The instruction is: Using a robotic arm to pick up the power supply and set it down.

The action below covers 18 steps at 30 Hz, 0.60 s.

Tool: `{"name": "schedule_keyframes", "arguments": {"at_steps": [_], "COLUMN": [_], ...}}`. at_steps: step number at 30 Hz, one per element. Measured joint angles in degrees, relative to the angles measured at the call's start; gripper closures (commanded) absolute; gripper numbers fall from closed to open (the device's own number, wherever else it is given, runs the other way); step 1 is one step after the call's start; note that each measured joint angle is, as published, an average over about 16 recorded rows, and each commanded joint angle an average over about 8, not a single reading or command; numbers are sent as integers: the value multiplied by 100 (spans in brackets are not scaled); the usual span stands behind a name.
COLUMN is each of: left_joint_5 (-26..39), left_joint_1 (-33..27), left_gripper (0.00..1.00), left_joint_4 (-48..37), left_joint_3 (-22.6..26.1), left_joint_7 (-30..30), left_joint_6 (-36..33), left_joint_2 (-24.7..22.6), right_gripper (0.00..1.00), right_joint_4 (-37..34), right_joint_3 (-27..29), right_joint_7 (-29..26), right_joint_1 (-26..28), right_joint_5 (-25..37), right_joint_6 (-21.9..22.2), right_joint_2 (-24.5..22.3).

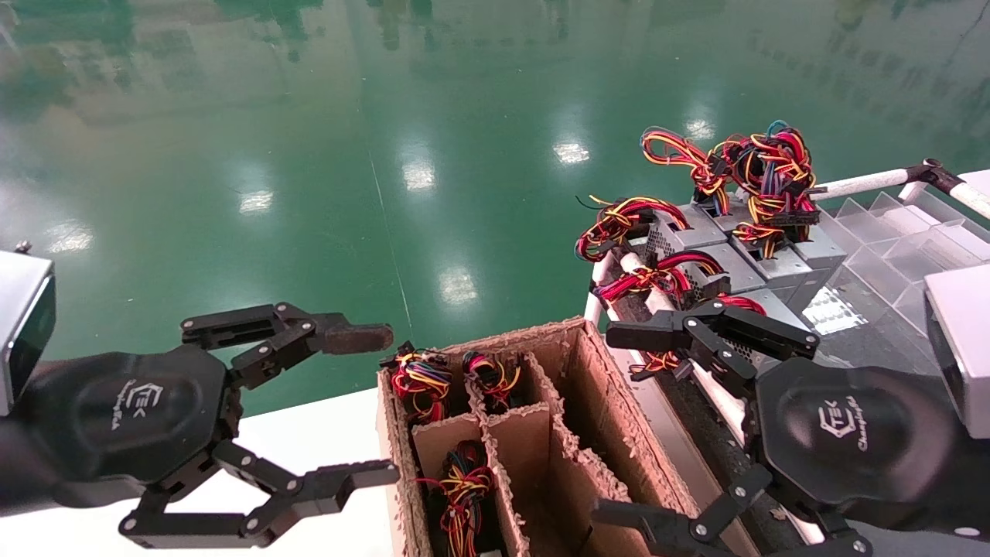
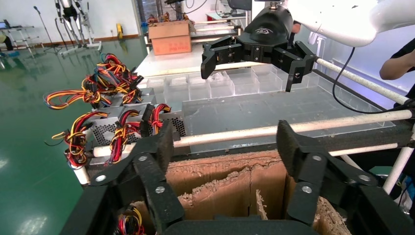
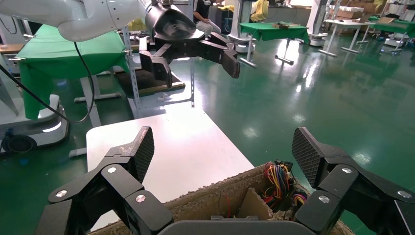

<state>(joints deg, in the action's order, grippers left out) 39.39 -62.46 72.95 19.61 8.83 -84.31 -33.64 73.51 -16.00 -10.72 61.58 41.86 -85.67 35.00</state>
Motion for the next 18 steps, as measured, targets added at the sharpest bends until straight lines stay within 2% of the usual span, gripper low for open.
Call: {"name": "schedule_keyframes", "arguments": {"at_steps": [18], "left_joint_5": [0], "left_joint_1": [0], "left_gripper": [100], "left_joint_4": [0], "left_joint_3": [0], "left_joint_7": [0], "left_joint_6": [0], "left_joint_2": [0], "right_gripper": [0], "right_joint_4": [0], "right_joint_3": [0], "right_joint_7": [0], "right_joint_1": [0], "right_joint_5": [0], "right_joint_6": [0], "right_joint_2": [0]}}
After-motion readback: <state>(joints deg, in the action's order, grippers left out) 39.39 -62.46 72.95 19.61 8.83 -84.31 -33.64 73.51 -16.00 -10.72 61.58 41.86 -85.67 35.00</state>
